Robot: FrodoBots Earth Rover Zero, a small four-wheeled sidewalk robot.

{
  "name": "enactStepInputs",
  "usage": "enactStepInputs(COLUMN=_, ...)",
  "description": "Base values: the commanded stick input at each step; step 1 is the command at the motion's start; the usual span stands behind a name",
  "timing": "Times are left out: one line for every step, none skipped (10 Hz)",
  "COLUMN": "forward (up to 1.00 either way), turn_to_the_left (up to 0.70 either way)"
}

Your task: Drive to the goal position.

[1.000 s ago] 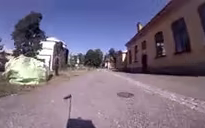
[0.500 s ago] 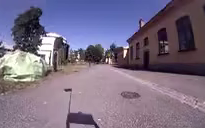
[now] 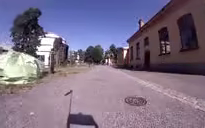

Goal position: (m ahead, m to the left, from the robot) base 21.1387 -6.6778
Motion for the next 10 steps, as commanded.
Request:
enactStepInputs(forward=0.70, turn_to_the_left=-0.09)
enactStepInputs(forward=0.70, turn_to_the_left=-0.13)
enactStepInputs(forward=0.70, turn_to_the_left=-0.13)
enactStepInputs(forward=0.70, turn_to_the_left=-0.12)
enactStepInputs(forward=0.70, turn_to_the_left=-0.03)
enactStepInputs(forward=0.70, turn_to_the_left=0.00)
enactStepInputs(forward=0.70, turn_to_the_left=0.00)
enactStepInputs(forward=0.70, turn_to_the_left=0.00)
enactStepInputs(forward=0.70, turn_to_the_left=0.00)
enactStepInputs(forward=0.70, turn_to_the_left=0.00)
